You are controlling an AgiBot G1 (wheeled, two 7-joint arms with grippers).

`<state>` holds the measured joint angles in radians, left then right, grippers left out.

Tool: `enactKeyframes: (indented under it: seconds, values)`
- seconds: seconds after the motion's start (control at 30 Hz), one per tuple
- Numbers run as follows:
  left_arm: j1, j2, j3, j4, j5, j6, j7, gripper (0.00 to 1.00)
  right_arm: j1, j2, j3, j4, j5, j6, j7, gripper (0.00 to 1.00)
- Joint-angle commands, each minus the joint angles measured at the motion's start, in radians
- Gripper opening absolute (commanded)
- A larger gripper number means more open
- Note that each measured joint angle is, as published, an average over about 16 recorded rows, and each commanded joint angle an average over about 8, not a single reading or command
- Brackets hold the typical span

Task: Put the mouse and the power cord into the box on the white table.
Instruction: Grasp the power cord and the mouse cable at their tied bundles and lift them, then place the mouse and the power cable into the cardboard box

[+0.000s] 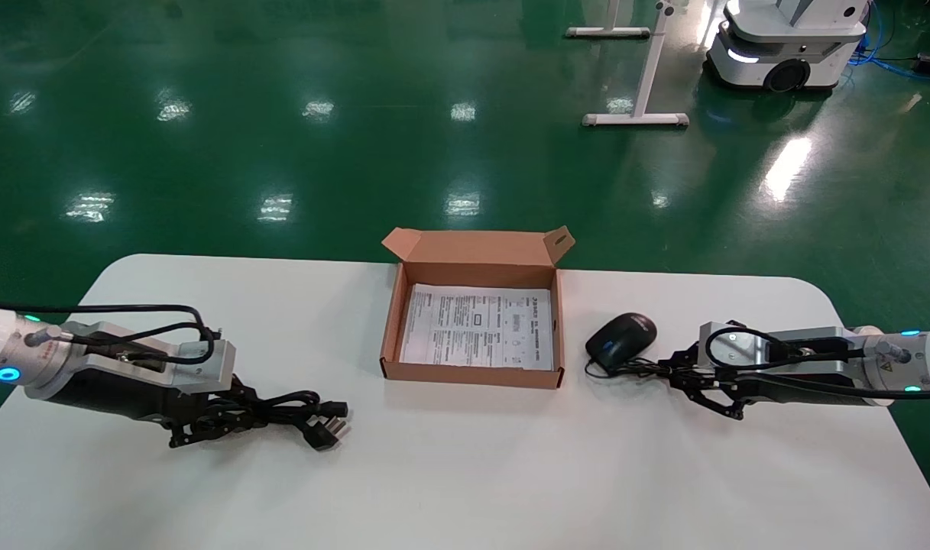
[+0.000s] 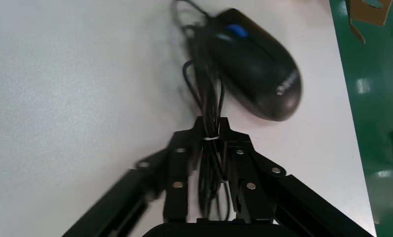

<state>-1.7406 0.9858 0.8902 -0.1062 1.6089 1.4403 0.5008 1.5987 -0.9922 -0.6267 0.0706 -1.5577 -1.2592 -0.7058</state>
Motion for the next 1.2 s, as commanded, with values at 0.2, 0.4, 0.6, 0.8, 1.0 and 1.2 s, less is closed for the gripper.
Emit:
enactKeyframes:
  seconds: [0.2,0.4,0.6,0.8,1.0,1.2]
  values:
    - [-0.043,-0.029,-0.023,-0.011,-0.034,0.049,-0.022,0.00,0.033,0.018,0.014,0.014,0.020,-0.025,0.005,0.00]
    - [-0.126,-0.076,-0.066,-0.059,-0.092,0.088,-0.063,0.00,0.121,0.043,0.041,0.051,0.058,-0.073,0.045,0.00]
    - [-0.195,-0.093,-0.125,-0.098,-0.169,0.026,-0.157,0.00,0.203,0.003,0.073,0.114,0.103,-0.067,0.089,0.00]
    - [-0.230,-0.055,-0.140,-0.152,-0.181,-0.068,-0.259,0.00,0.224,-0.071,0.092,0.164,0.135,-0.037,0.115,0.00]
    - [-0.241,-0.029,-0.131,-0.231,-0.163,-0.103,-0.323,0.00,0.203,-0.126,0.094,0.192,0.144,-0.020,0.127,0.00]
    - [-0.218,-0.032,-0.109,-0.278,-0.133,-0.116,-0.384,0.00,0.171,-0.161,0.088,0.196,0.141,-0.009,0.131,0.00]
